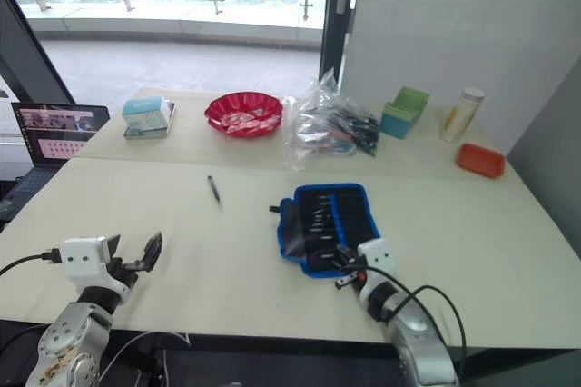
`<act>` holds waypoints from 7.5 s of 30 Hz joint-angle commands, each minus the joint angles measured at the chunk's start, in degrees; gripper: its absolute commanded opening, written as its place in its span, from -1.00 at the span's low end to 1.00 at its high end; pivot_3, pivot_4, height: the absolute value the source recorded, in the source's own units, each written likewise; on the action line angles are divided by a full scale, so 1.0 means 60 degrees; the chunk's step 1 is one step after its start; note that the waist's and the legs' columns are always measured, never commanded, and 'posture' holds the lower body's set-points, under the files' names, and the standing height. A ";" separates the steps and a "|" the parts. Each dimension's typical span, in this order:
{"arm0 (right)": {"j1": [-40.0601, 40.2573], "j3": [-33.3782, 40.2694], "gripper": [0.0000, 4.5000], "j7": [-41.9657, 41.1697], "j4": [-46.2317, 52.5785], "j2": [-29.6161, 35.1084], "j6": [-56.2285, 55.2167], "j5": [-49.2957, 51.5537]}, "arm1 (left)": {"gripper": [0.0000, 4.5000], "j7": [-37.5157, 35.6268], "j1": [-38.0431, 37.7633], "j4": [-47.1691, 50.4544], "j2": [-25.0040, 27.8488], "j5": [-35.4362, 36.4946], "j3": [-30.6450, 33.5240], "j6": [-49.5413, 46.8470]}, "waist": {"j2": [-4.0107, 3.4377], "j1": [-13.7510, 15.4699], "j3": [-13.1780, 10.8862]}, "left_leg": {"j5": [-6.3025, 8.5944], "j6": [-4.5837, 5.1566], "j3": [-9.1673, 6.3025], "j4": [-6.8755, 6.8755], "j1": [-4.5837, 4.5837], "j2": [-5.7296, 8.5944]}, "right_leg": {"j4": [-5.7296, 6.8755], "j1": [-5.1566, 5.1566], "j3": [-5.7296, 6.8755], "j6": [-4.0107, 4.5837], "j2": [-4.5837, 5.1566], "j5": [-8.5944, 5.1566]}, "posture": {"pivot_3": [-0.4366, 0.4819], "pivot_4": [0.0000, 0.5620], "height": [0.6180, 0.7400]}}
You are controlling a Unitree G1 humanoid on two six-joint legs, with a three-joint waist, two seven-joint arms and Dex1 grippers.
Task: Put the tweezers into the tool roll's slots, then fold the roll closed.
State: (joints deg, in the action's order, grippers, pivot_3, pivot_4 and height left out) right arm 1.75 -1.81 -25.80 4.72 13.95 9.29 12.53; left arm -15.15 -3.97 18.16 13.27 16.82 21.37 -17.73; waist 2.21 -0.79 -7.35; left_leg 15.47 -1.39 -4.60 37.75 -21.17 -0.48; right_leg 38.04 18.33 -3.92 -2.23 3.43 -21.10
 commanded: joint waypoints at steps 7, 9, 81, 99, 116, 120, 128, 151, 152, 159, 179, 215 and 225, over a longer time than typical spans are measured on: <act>0.0358 -0.0168 -1.00 0.0225 -0.0688 -0.0220 0.0493 -0.0171 | 0.99 0.1923 0.3409 -0.1547 -0.0461 -0.0965 -0.1410 -0.1502 | 0.0018 -0.0018 0.0012 | 0.0000 0.0000 -0.0001 0.0000 0.0003 0.0025 | 0.0005 0.0002 0.0005 0.0000 -0.0006 0.0000 | -0.05 -0.47 1.00; 0.0429 -0.0196 -1.00 0.0296 -0.0583 -0.0301 0.0526 -0.0175 | 0.99 0.2121 0.3917 -0.2069 -0.0630 -0.1075 -0.1566 -0.1669 | 0.0040 -0.0027 0.0026 | 0.0000 0.0000 -0.0001 0.0000 0.0003 0.0029 | 0.0005 0.0001 0.0005 0.0000 -0.0004 0.0000 | -0.05 -0.47 1.00; 0.2216 0.0037 -1.00 0.0667 0.0976 -0.0086 -0.0168 -0.0330 | -0.99 -0.7972 0.7039 -0.4812 0.1930 -0.2304 -0.7532 0.0495 | -0.0119 0.0034 -0.0070 | 0.0006 0.0017 -0.0040 0.0002 -0.0079 0.0083 | -0.0013 0.0037 0.0020 -0.0006 0.0003 -0.0003 | -0.05 -0.47 1.00; 0.2054 0.0010 -1.00 0.0768 0.0808 -0.0092 -0.0058 -0.0377 | -0.99 -0.7782 0.7967 -0.6289 0.0668 -0.3020 -0.7793 0.0812 | -0.0113 0.0027 -0.0069 | 0.0003 0.0017 -0.0028 0.0019 -0.0088 0.0086 | -0.0010 0.0032 0.0024 -0.0006 0.0003 -0.0003 | -0.05 -0.47 1.00; 0.1937 -0.0056 -1.00 0.0787 0.0375 -0.0049 0.0016 -0.0400 | -0.99 -0.7148 0.9342 -1.0199 -0.1612 -0.4020 -0.8174 0.3155 | -0.0058 0.0073 -0.0054 | 0.0003 0.0017 -0.0015 0.0021 -0.0058 0.0095 | -0.0013 -0.0011 0.0029 -0.0007 0.0003 -0.0003 | -0.05 -0.47 1.00; 0.1924 -0.0054 -1.00 0.0767 0.0378 -0.0020 0.0000 -0.0387 | -0.99 -0.7009 0.9562 -1.0718 -0.1971 -0.4133 -0.8059 0.3348 | -0.0046 0.0048 -0.0054 | 0.0003 0.0017 -0.0011 0.0025 -0.0059 0.0095 | -0.0012 -0.0012 0.0028 -0.0008 0.0002 -0.0003 | -0.05 -0.47 1.00; 0.1896 -0.0043 -1.00 0.0763 0.0380 0.0013 0.0033 -0.0338 | -0.76 -0.6613 0.9523 -1.0481 -0.1944 -0.4148 -0.7655 0.2768 | -0.0046 0.0059 -0.0055 | 0.0002 0.0016 -0.0013 0.0026 -0.0061 0.0096 | -0.0011 -0.0012 0.0027 -0.0009 0.0004 -0.0003 | -0.05 -0.47 1.00; 0.1224 0.0510 -1.00 -0.1198 0.2571 0.0695 -0.0006 0.1650 | 0.99 -1.0061 0.7108 -0.5727 0.2910 -0.0179 -0.3990 0.0709 | -0.0195 -0.0198 -0.0143 | -0.0002 0.0013 -0.0059 0.0024 -0.0081 0.0074 | 0.0020 0.0046 0.0011 -0.0007 -0.0013 -0.0003 | -0.05 -0.47 1.00; 0.1169 0.0525 -1.00 -0.1231 0.2858 0.0847 0.0381 0.1882 | 0.99 -1.0165 0.6764 -0.5557 0.3225 -0.0124 -0.3880 0.0739 | -0.0203 -0.0218 -0.0146 | -0.0006 0.0007 -0.0058 0.0024 -0.0109 0.0082 | 0.0034 0.0076 0.0010 -0.0007 -0.0005 -0.0003 | -0.05 -0.47 1.00; 0.0298 -0.0058 -0.01 -0.1192 0.4060 0.1852 0.1967 0.1717 | 1.00 -1.0429 0.4876 -0.4301 0.4563 0.0828 -0.2991 0.0197 | -0.0206 -0.0181 -0.0164 | -0.0013 -0.0004 -0.0079 0.0061 -0.0183 0.0088 | 0.0140 0.0168 0.0021 -0.0007 0.0000 -0.0003 | -0.05 -0.47 1.00; -0.2885 -0.3973 0.89 -0.0392 0.2599 0.1793 0.2036 -0.3335 | 1.00 -0.9784 0.2845 -0.1728 0.5754 0.1982 -0.2418 -0.1321 | -0.0214 -0.0282 -0.0184 | -0.0033 -0.0035 -0.0055 0.0063 -0.0236 0.0088 | 0.0224 0.0310 0.0010 -0.0006 -0.0001 -0.0003 | -0.05 -0.47 1.00; -0.1533 -0.2860 -0.98 -0.3181 0.3638 0.3603 -0.0022 -0.2497 | 1.00 -1.0072 0.7642 -0.7128 0.3506 -0.1716 -0.6125 0.3622 | -0.0200 -0.0230 -0.0192 | -0.0019 -0.0009 -0.0010 0.0191 -0.0300 0.0091 | 0.0291 0.0319 0.0043 -0.0006 -0.0011 -0.0003 | -0.05 -0.47 1.00; -0.1386 -0.2754 -0.98 -0.2700 0.3856 0.3263 0.0436 -0.2827 | 1.00 -0.9730 1.0017 -1.1005 0.2409 -0.3899 -0.7158 0.9094 | -0.0195 -0.0269 -0.0194 | -0.0022 -0.0011 -0.0001 0.0202 -0.0321 0.0100 | 0.0298 0.0319 0.0044 -0.0006 -0.0007 -0.0003 | -0.05 -0.47 1.00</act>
State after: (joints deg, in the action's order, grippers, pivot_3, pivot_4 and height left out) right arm -6.50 -19.54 -42.58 25.54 33.63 11.88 -4.38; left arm -74.39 54.61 -46.48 27.31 -4.80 -21.32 31.62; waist 1.04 -2.41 -8.51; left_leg 15.34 -1.46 -4.61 38.97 -23.11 0.11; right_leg 39.82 20.25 -3.64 -2.27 3.38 -21.12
